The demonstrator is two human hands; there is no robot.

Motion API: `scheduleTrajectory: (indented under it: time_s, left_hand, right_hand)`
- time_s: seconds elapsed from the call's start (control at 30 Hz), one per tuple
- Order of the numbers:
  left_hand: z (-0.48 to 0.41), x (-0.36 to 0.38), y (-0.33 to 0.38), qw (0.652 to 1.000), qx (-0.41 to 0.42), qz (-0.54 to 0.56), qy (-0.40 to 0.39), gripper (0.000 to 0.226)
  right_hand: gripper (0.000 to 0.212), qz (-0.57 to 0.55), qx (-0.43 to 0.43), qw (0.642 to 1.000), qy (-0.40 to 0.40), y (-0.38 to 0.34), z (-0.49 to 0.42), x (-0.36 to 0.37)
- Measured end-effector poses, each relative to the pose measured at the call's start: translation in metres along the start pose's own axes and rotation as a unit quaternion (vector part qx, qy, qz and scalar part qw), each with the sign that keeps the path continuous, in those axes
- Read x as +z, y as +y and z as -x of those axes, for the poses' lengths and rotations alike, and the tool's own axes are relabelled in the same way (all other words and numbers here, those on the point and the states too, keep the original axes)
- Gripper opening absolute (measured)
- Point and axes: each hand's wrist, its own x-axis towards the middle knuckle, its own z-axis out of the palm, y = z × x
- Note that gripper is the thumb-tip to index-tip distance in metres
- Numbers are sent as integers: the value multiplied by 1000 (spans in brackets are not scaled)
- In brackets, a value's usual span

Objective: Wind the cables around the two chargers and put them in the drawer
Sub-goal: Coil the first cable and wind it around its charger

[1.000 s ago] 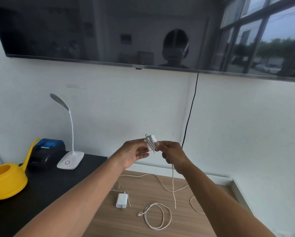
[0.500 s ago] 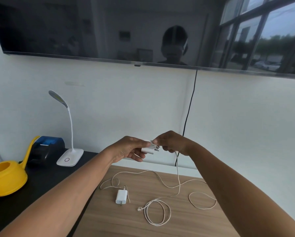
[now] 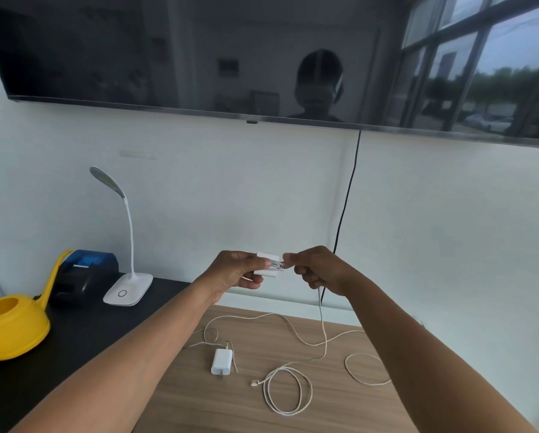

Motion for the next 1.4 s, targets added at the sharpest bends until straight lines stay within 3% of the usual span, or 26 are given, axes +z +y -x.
scheduleTrajectory:
  time_s: [0.07, 0.17, 0.27, 0.4, 0.73, 0.9, 1.2, 1.4]
  left_hand:
    - [1, 0, 0, 1000, -1, -25, -1, 24]
    - [1, 2, 0, 999, 0, -39, 6, 22]
    - [-1, 2, -1, 999, -1, -52, 17, 22]
    - [-3, 1, -3, 997, -1, -75, 28, 24]
    - [-6, 0, -5, 994, -3, -63, 94, 46]
    - [-10, -3, -9, 994, -4, -28, 109, 27]
    - [-11, 0, -12, 989, -49, 80, 111, 40]
    - [-5, 3, -9, 992, -58, 85, 67, 25]
  right_hand:
    - [20, 27, 17, 999, 16, -2, -1, 0]
    - [22, 26, 28, 998, 56, -7, -3, 3]
    - [5, 13, 29, 995, 95, -13, -4, 8]
    - [9, 22, 17, 990, 136, -18, -4, 13]
    - [19, 66, -31, 987, 142, -6, -1, 36]
    - [21, 69, -39, 987, 139, 8, 0, 51]
    - [17, 57, -35, 990, 122, 25, 3, 62]
    - [17, 57, -32, 991, 113, 32, 3, 59]
